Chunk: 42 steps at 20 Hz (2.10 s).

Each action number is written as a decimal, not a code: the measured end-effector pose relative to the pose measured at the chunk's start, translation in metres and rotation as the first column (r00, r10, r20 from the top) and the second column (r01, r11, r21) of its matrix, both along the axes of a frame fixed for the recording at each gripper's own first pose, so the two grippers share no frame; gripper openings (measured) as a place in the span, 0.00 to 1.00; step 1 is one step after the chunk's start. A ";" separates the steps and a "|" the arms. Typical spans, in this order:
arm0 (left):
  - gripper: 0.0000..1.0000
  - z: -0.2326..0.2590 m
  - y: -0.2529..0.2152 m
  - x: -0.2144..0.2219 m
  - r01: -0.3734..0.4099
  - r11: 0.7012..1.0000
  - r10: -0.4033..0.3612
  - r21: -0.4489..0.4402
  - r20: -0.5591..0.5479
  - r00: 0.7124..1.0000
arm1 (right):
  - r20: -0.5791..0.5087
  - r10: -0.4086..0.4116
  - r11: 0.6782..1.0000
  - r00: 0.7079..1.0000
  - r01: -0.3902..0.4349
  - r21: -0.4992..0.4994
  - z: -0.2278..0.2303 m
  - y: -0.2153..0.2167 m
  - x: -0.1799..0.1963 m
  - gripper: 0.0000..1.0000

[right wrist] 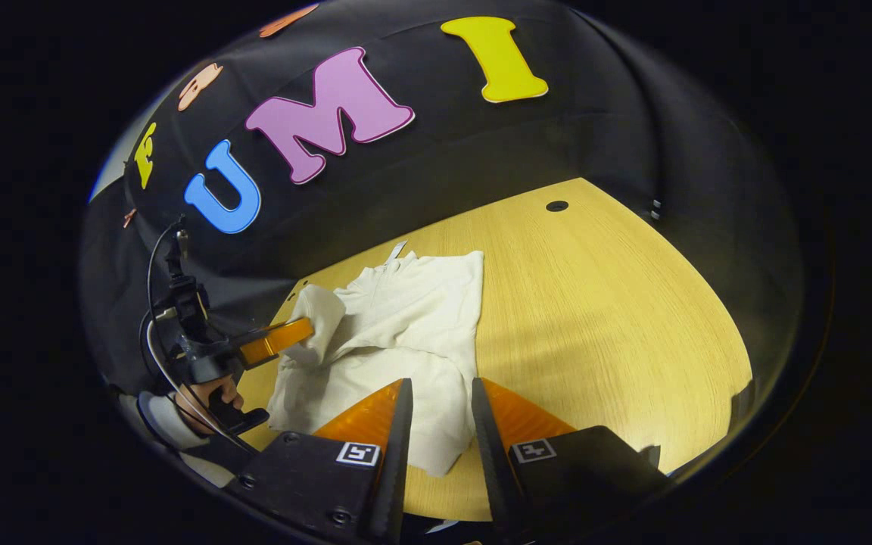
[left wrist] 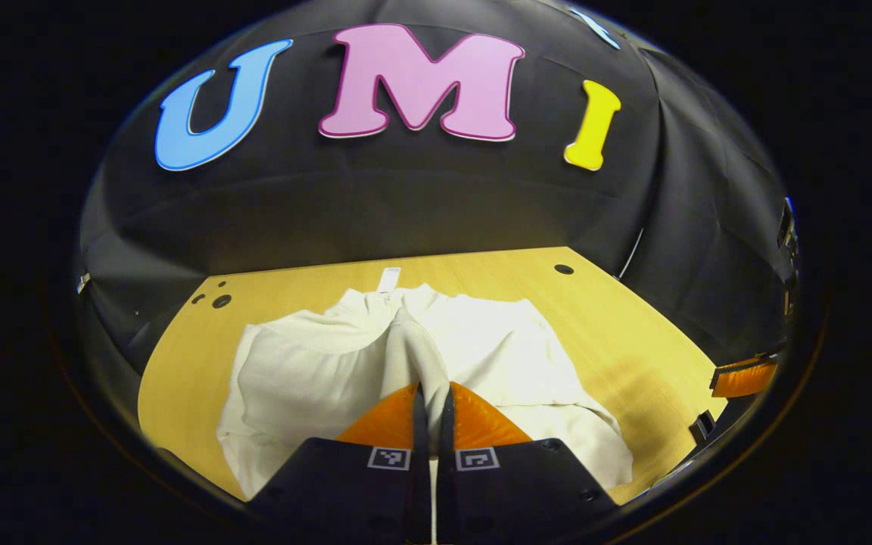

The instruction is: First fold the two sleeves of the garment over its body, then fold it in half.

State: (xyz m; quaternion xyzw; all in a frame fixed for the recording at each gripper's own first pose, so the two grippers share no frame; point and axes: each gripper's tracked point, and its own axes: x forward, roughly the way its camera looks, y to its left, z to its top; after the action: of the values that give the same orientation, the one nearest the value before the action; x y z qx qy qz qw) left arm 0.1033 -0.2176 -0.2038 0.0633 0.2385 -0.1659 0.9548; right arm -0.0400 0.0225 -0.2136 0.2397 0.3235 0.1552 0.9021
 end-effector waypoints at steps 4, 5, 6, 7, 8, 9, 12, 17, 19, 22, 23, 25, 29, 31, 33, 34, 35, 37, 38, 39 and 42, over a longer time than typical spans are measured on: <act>0.15 -0.025 -0.026 -0.004 0.024 1.000 -0.025 -0.016 -0.044 0.999 | -0.020 0.006 1.000 1.000 -0.006 0.001 -0.008 -0.012 0.002 0.48; 0.16 -0.032 -0.033 -0.006 0.031 0.999 -0.033 -0.033 -0.061 0.998 | -0.023 0.006 1.000 1.000 -0.006 0.000 -0.009 -0.014 0.004 0.48; 0.19 -0.035 -0.039 -0.009 0.041 0.998 -0.044 -0.048 -0.074 0.996 | -0.025 0.008 1.000 1.000 -0.008 -0.001 -0.011 -0.015 0.005 0.48; 0.23 -0.036 -0.043 -0.011 0.046 0.997 -0.051 -0.056 -0.076 0.996 | -0.026 0.009 1.000 1.000 -0.009 -0.002 -0.011 -0.016 0.005 0.48; 0.25 -0.037 -0.047 -0.014 0.056 0.996 -0.061 -0.062 -0.074 0.995 | -0.024 0.011 1.000 1.000 -0.011 -0.002 -0.011 -0.017 0.006 0.48; 0.32 -0.038 -0.052 -0.016 0.070 0.995 -0.075 -0.068 -0.073 0.995 | -0.026 0.014 1.000 1.000 -0.014 -0.002 -0.012 -0.017 0.005 0.48; 0.55 -0.032 -0.071 -0.030 0.129 0.984 -0.138 -0.125 -0.070 0.988 | -0.029 0.022 1.000 0.999 -0.022 -0.001 -0.013 -0.015 0.005 0.48; 0.70 -0.028 -0.071 -0.056 0.167 0.968 -0.186 -0.189 -0.090 0.978 | -0.039 0.051 0.999 0.998 -0.052 -0.007 -0.015 -0.001 0.002 0.48; 0.81 -0.026 -0.047 -0.060 0.127 0.978 -0.142 -0.164 -0.081 0.987 | -0.051 0.069 0.997 0.996 -0.071 -0.030 -0.021 0.007 -0.003 0.48; 0.95 -0.029 -0.006 -0.071 0.071 0.988 -0.084 -0.135 -0.090 0.992 | -0.049 0.091 0.993 0.995 -0.094 -0.069 -0.025 0.019 -0.010 0.65; 0.95 -0.030 0.008 -0.075 0.053 0.991 -0.065 -0.125 -0.096 0.993 | -0.054 0.099 0.991 0.994 -0.103 -0.085 -0.027 0.024 -0.014 0.66; 0.95 -0.029 0.041 -0.079 0.004 0.994 -0.015 -0.111 -0.100 0.995 | -0.069 0.120 0.985 0.990 -0.127 -0.117 -0.034 0.032 -0.021 0.68; 0.95 -0.032 0.105 -0.091 -0.106 0.990 0.093 -0.091 -0.129 0.987 | -0.121 0.130 0.973 0.984 -0.150 -0.177 -0.052 0.046 -0.031 0.86; 0.95 -0.040 0.138 -0.097 -0.163 0.985 0.152 -0.062 -0.149 0.977 | -0.156 0.109 0.972 0.982 -0.138 -0.189 -0.061 0.050 -0.033 0.86; 0.95 -0.050 0.168 -0.104 -0.212 0.977 0.204 -0.028 -0.172 0.964 | -0.190 0.092 0.972 0.977 -0.130 -0.195 -0.070 0.055 -0.037 0.86; 0.95 -0.054 0.180 -0.107 -0.230 0.973 0.224 -0.015 -0.181 0.958 | -0.204 0.086 0.971 0.975 -0.129 -0.203 -0.075 0.057 -0.038 0.86; 0.95 -0.058 0.192 -0.109 -0.246 0.969 0.242 0.000 -0.185 0.952 | -0.214 0.084 0.968 0.973 -0.131 -0.213 -0.078 0.057 -0.040 0.86; 0.95 -0.067 0.212 -0.112 -0.268 0.963 0.269 0.031 -0.192 0.944 | -0.230 0.079 0.965 0.970 -0.132 -0.227 -0.083 0.060 -0.043 0.86; 0.95 -0.071 0.220 -0.113 -0.274 0.961 0.277 0.043 -0.198 0.940 | -0.232 0.073 0.965 0.970 -0.128 -0.229 -0.085 0.061 -0.043 0.86; 0.95 -0.076 0.226 -0.114 -0.278 0.959 0.283 0.053 -0.204 0.937 | -0.235 0.066 0.966 0.970 -0.121 -0.229 -0.087 0.063 -0.043 0.86; 0.95 -0.092 0.238 -0.114 -0.282 0.956 0.293 0.081 -0.232 0.927 | -0.249 0.048 0.966 0.967 -0.108 -0.234 -0.094 0.065 -0.041 0.86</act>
State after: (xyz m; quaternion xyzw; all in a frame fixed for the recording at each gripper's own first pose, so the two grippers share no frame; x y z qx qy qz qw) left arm -0.0106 0.0206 -0.2955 0.0288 0.3634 -0.0252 0.9309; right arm -0.0805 0.0876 -0.3081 0.1300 0.4569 0.1192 0.8719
